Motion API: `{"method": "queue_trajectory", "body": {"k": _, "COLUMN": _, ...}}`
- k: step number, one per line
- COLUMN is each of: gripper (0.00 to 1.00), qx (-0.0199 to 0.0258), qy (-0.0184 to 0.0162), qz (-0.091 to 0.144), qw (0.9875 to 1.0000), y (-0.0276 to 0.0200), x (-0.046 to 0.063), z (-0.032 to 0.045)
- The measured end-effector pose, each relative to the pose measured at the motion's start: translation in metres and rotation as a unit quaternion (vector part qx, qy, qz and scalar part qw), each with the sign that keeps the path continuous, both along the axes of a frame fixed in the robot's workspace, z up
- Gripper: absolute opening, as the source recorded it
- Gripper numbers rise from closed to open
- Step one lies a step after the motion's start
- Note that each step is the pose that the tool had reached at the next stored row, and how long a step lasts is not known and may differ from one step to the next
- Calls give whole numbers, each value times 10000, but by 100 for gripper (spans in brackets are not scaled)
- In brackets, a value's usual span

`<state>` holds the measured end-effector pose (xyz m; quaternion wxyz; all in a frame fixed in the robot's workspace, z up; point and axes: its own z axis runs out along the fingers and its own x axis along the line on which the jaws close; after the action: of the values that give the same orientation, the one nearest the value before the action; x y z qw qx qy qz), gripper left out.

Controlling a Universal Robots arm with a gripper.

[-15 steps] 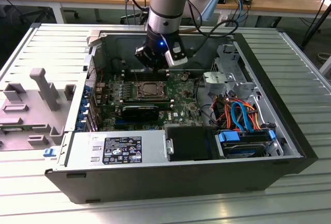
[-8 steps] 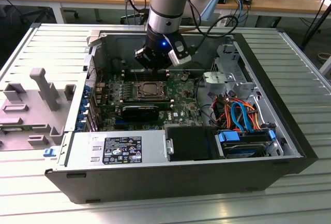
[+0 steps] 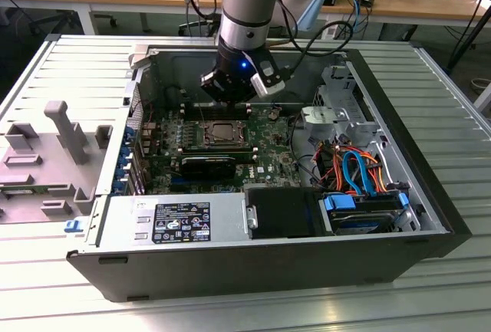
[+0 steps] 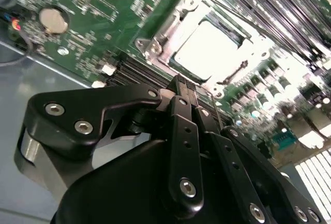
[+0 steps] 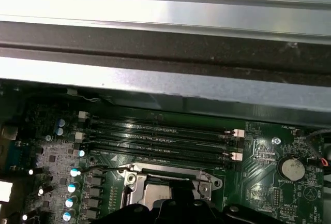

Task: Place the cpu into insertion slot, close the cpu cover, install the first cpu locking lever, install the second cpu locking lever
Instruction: 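Install the first cpu locking lever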

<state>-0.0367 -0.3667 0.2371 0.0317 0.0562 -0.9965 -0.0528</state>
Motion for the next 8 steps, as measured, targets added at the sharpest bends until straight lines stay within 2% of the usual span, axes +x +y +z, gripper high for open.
{"method": "queue_trajectory", "body": {"k": 1, "gripper": 11, "qx": 1, "qy": -87, "qz": 0, "qw": 10000, "y": 0, "x": 0, "z": -2}}
{"method": "queue_trajectory", "body": {"k": 3, "gripper": 11, "qx": 1, "qy": -92, "qz": 1, "qw": 10000, "y": 1, "x": 1, "z": -2}}
{"method": "queue_trajectory", "body": {"k": 4, "gripper": 11, "qx": -27, "qy": -92, "qz": -1, "qw": 10000, "y": 0, "x": -1, "z": 0}}
{"method": "queue_trajectory", "body": {"k": 5, "gripper": 11, "qx": -186, "qy": -92, "qz": -1, "qw": 9998, "y": 1, "x": 0, "z": -1}}
{"method": "queue_trajectory", "body": {"k": 7, "gripper": 11, "qx": -376, "qy": -92, "qz": -8, "qw": 9992, "y": 1, "x": 0, "z": -1}}
{"method": "queue_trajectory", "body": {"k": 8, "gripper": 11, "qx": -526, "qy": -91, "qz": -28, "qw": 9986, "y": 0, "x": 0, "z": -1}}
